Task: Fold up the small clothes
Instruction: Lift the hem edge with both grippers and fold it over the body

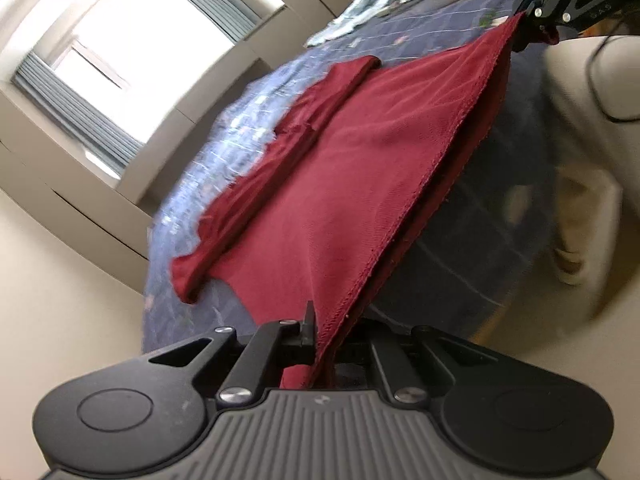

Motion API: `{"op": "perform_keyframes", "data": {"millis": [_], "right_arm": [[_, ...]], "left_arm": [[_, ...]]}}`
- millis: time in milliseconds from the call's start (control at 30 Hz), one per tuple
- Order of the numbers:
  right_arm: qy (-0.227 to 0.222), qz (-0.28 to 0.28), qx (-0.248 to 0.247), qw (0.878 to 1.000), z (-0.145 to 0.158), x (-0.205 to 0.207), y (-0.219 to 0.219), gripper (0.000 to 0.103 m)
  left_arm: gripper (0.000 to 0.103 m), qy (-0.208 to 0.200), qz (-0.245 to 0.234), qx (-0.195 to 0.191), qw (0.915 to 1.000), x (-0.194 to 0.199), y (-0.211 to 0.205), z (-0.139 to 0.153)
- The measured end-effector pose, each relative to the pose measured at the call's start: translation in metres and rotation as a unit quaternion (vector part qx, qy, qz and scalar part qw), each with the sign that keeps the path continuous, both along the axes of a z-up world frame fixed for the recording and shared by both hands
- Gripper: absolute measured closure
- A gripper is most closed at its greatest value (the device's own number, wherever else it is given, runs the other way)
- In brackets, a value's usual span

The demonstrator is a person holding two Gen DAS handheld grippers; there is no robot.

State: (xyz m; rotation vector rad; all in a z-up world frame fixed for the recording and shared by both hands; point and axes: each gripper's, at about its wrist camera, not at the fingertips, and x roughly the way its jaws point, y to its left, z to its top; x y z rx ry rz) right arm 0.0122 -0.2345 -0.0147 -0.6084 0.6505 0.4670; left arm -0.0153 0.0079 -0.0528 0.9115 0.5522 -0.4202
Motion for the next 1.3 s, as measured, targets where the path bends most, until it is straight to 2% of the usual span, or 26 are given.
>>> {"op": "perform_keyframes", "data": {"millis": [100, 200, 367, 600, 700, 867, 1000, 1133, 1300], "right_arm": [[0.021, 0.006, -0.002, 1.0, 0.002, -0.015, 0.002, 0.098], [0.025, 0.005, -0.001, 1.0, 0.001, -0.02, 0.002, 0.098], [0.036, -0.007, 0.031, 0.999, 0.005, -0.015, -0.004, 0.098], [0.052, -0.005, 0.071, 0.996, 0.03, -0.002, -0.015, 0.097], [0.053, 0.003, 0.072, 0.996, 0.047, 0.016, -0.019, 0.097], [0.044, 0.015, 0.061, 0.997, 0.081, 0.063, -0.022, 0.096], [0.016, 0.02, 0.037, 0.999, 0.104, 0.109, -0.016, 0.096], [-0.006, 0.02, 0.014, 1.0, 0.12, 0.16, -0.011, 0.095], [-0.017, 0.016, -0.008, 1.0, 0.12, 0.228, -0.005, 0.095]], "left_arm": [[0.101, 0.025, -0.004, -0.007, 0.9997, -0.016, 0.002, 0.002], [0.101, 0.022, -0.005, -0.011, 0.9997, -0.022, 0.004, 0.006], [0.1, 0.032, 0.009, -0.045, 0.9984, -0.014, 0.01, 0.02], [0.099, 0.031, -0.003, -0.048, 0.9984, -0.002, 0.01, 0.042], [0.098, 0.046, -0.018, -0.05, 0.9975, 0.016, 0.008, 0.061], [0.097, 0.105, -0.004, -0.09, 0.9904, 0.076, 0.009, 0.101], [0.097, 0.113, 0.006, -0.096, 0.9889, 0.129, 0.005, 0.125], [0.097, 0.118, 0.033, -0.104, 0.9871, 0.184, 0.002, 0.137], [0.097, 0.132, 0.084, -0.138, 0.978, 0.262, 0.003, 0.135]]}}
